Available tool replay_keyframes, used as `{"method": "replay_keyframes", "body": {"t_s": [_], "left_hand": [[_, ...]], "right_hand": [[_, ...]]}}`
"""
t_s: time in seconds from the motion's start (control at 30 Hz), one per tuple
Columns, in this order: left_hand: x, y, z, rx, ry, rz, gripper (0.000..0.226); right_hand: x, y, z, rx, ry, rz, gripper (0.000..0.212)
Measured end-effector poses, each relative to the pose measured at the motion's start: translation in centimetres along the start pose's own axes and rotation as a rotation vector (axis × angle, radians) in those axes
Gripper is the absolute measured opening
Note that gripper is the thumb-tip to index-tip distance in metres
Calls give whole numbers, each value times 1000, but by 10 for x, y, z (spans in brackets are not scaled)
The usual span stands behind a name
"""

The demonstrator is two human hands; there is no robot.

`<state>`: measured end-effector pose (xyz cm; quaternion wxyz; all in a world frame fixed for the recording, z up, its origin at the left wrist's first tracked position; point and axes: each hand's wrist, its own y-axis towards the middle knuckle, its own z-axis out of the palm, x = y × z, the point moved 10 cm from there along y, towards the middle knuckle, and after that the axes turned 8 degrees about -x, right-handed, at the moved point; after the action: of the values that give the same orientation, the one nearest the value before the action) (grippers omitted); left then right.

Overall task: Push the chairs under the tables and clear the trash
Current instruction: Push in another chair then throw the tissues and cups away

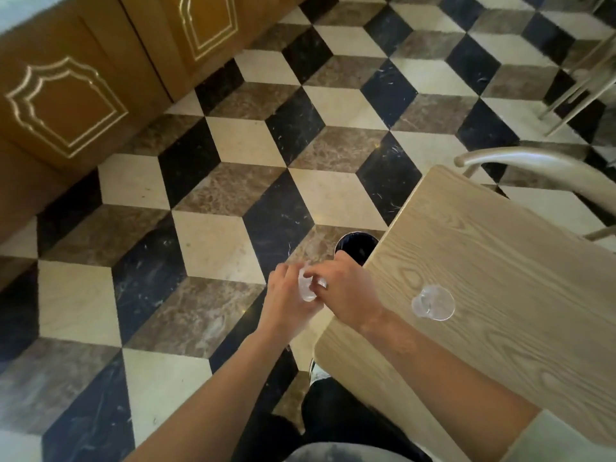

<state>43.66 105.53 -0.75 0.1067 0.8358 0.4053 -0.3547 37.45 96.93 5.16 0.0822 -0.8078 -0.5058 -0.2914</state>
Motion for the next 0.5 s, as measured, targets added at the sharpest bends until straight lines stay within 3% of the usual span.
{"method": "replay_keyframes", "body": {"t_s": [0.1,0.27,0.43,0.5], "left_hand": [[0,24,-13,19,-8,60,56],[14,65,-24,122,-5,160,59],[26,105,-38,256,-20,294,60],[26,115,-48,277,-17,362,56]], "right_hand": [[-11,21,10,31,86,197,27],[-8,41,45,299,168,330,39],[-2,64,46,170,115,428,37],[7,69,60,263,85,489,43]]}}
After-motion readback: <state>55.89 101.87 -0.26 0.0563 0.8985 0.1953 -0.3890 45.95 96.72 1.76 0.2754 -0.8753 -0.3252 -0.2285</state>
